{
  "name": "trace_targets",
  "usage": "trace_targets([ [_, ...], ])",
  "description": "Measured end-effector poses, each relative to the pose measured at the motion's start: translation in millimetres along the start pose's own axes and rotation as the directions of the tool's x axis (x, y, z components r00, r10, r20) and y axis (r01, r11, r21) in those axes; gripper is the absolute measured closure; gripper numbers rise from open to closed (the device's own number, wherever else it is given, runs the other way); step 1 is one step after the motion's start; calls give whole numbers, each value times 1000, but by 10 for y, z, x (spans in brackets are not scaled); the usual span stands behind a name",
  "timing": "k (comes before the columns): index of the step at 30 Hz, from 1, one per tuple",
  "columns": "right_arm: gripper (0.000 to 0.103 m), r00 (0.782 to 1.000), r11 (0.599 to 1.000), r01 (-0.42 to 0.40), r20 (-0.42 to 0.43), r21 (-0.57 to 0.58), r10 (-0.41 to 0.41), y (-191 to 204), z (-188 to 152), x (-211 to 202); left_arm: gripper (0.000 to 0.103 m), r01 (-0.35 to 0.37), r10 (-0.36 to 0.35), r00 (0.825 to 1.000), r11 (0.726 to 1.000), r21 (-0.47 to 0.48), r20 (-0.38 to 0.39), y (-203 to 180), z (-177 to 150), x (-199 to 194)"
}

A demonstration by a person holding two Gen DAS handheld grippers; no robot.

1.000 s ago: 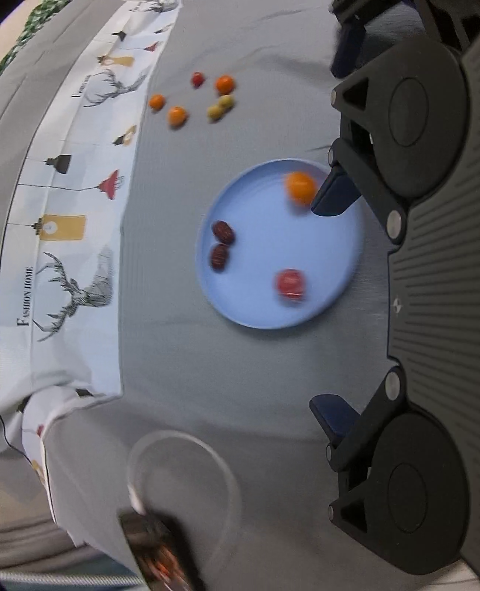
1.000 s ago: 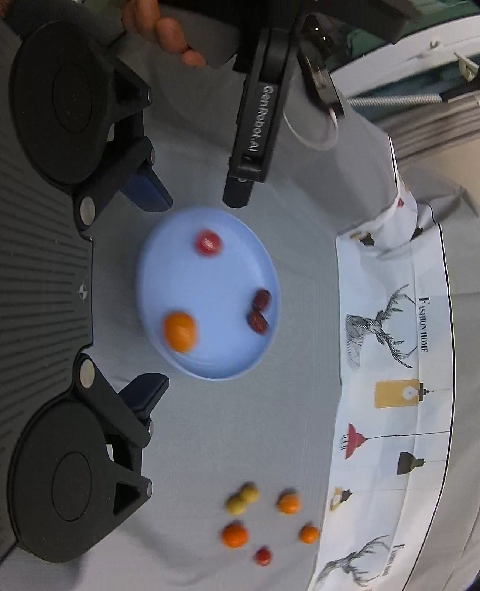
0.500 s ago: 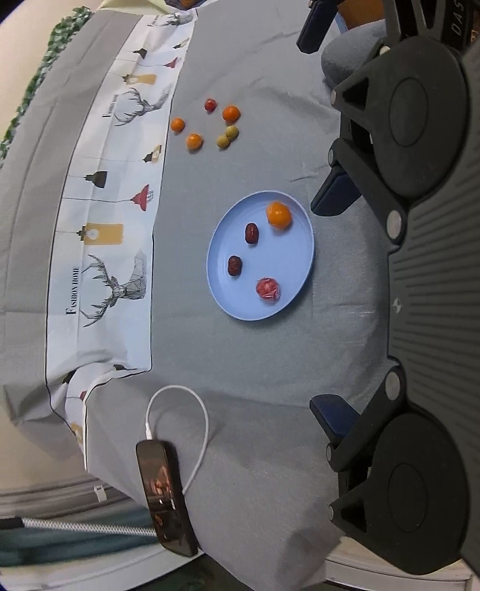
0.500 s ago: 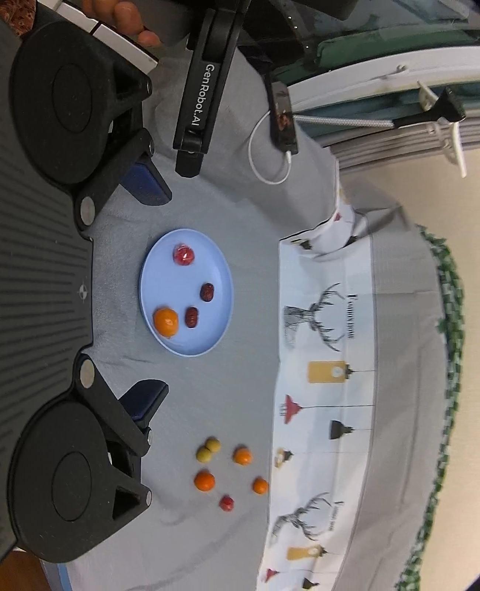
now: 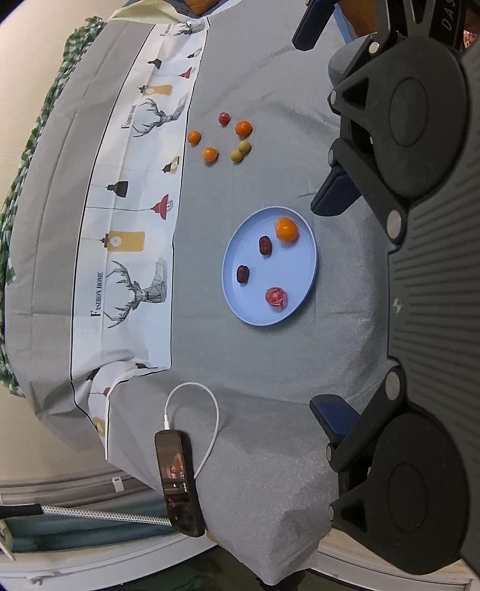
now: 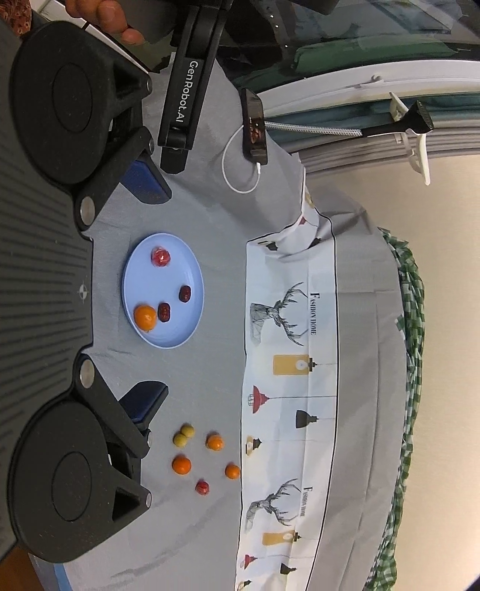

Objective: Organize fruits
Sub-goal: 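Lift both open tools away from the plate toward the fruit cluster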

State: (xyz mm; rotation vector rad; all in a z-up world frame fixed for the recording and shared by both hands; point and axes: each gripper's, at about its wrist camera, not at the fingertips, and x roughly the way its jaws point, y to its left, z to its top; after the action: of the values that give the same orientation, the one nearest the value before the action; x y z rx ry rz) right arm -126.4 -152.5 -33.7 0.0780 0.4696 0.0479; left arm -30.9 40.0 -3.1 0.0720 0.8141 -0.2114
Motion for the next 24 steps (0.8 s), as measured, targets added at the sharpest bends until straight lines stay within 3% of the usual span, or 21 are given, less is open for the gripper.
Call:
trace_targets([
  [24,1,999,993,3,-51,115,3,-226,-48,232,0,-16,17,998,1000,7,-64,-28,63,249],
])
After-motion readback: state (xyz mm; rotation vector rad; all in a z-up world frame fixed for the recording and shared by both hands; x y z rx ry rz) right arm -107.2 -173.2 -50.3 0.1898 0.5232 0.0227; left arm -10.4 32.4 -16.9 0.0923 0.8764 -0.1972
